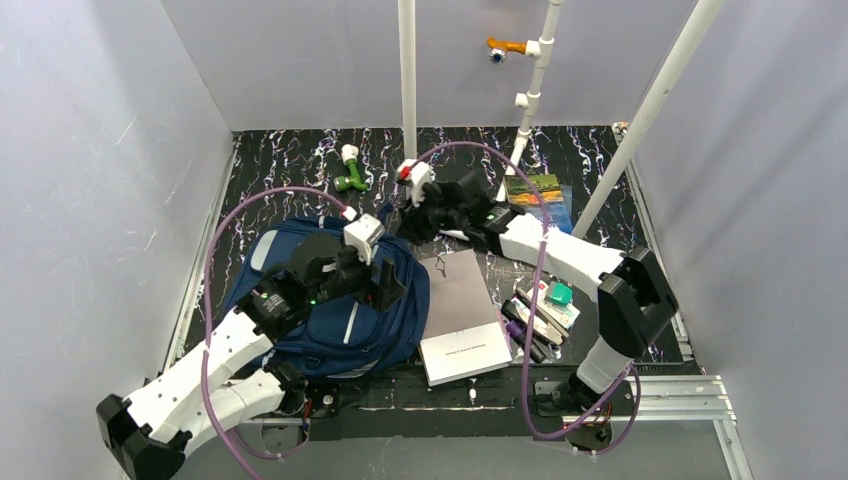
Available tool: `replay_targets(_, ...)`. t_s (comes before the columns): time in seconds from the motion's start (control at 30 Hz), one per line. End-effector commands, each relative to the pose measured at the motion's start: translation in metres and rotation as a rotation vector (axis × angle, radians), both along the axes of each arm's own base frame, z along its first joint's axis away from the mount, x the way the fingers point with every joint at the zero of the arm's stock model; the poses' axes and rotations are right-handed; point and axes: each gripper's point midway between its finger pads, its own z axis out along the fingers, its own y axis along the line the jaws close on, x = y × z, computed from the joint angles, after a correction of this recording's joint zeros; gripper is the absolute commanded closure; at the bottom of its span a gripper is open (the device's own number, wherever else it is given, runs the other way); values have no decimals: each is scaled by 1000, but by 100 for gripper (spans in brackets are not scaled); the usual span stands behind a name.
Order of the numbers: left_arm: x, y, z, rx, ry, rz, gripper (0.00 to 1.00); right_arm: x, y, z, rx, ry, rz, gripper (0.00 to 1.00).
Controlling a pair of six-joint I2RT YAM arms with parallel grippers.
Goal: Pack the student bag
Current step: Unzip the student bag at the center of the board.
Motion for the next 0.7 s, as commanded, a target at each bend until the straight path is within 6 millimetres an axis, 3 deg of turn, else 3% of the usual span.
replay_targets(0.0, 4, -24, -19, -19, 60, 65, 22, 16, -61, 14, 76, 93, -309, 47)
replay_targets(0.07, 6, -34, -30, 6, 98, 86, 24, 13, -85, 16, 90, 86, -397, 30)
replay_targets(0.1, 9, -36, -37, 31, 111, 100, 25, 12, -96, 17, 90, 80, -428, 27)
replay_targets(0.17, 17, -32, -53, 92, 133, 163, 29, 8, -112, 18, 86, 74, -475, 23)
replay_targets(0.27, 29, -21, -72, 170, 135, 245, 42, 8, -131, 18, 81, 73, -532, 20)
replay_targets(0.4, 34, -12, -82, 215, 126, 290, 49, 2, -134, 11, 55, 103, -523, 19)
replay_targets(0.53, 31, -15, -89, 237, 127, 248, 66, -5, -125, 3, 22, 137, -452, 18)
replay_targets(0.67, 28, -3, -108, 345, 154, 246, 70, 0, -124, 4, -13, 123, -440, 17)
